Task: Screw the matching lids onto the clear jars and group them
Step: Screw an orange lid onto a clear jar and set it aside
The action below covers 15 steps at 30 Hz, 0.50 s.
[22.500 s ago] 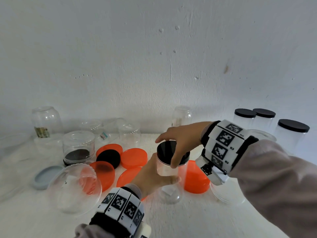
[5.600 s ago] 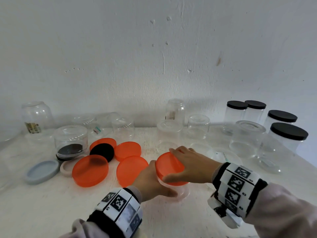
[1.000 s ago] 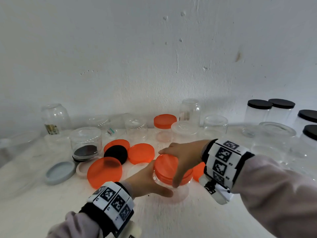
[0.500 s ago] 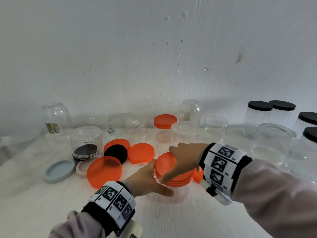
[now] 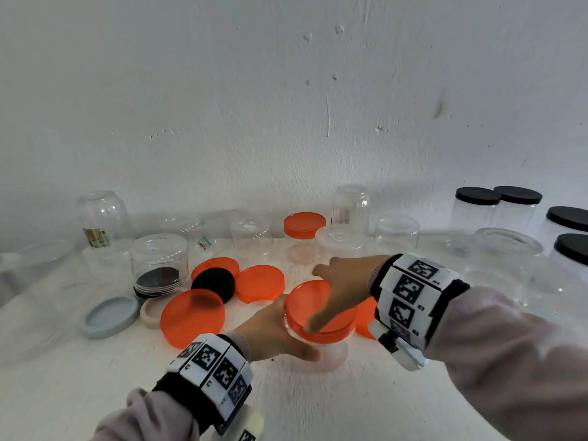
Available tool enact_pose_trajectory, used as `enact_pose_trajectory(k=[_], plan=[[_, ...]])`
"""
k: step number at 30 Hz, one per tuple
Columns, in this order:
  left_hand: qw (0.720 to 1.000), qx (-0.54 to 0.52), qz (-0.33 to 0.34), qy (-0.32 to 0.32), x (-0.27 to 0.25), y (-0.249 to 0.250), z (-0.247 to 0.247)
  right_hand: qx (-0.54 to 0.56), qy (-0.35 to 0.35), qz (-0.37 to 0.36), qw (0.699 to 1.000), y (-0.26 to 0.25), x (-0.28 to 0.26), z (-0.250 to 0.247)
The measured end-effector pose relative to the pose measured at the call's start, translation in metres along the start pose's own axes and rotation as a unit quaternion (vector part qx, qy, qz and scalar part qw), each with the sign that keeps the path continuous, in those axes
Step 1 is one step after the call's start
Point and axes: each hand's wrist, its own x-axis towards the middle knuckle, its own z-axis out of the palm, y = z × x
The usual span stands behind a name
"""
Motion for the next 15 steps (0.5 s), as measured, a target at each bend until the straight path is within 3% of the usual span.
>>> enact_pose_trajectory(k=[4, 11, 15], plan=[[1.0, 0.002, -0.004, 0.0, 0.0008, -0.0008, 0.0004, 0.015, -0.022, -0.053, 0.998, -0.0048, -0.0005, -0.0013], [1.0, 0.016, -0.003, 0.005, 0.0024, -0.0018, 0.0005, -0.01, 0.001, 0.003, 1.0, -0.0063, 0.0007, 0.0018], [1.0, 0.001, -0.005, 0.003, 0.0029, -0.0032, 0.0004, 0.007, -0.022, -0.044, 0.999, -0.0064, 0.0013, 0.0]])
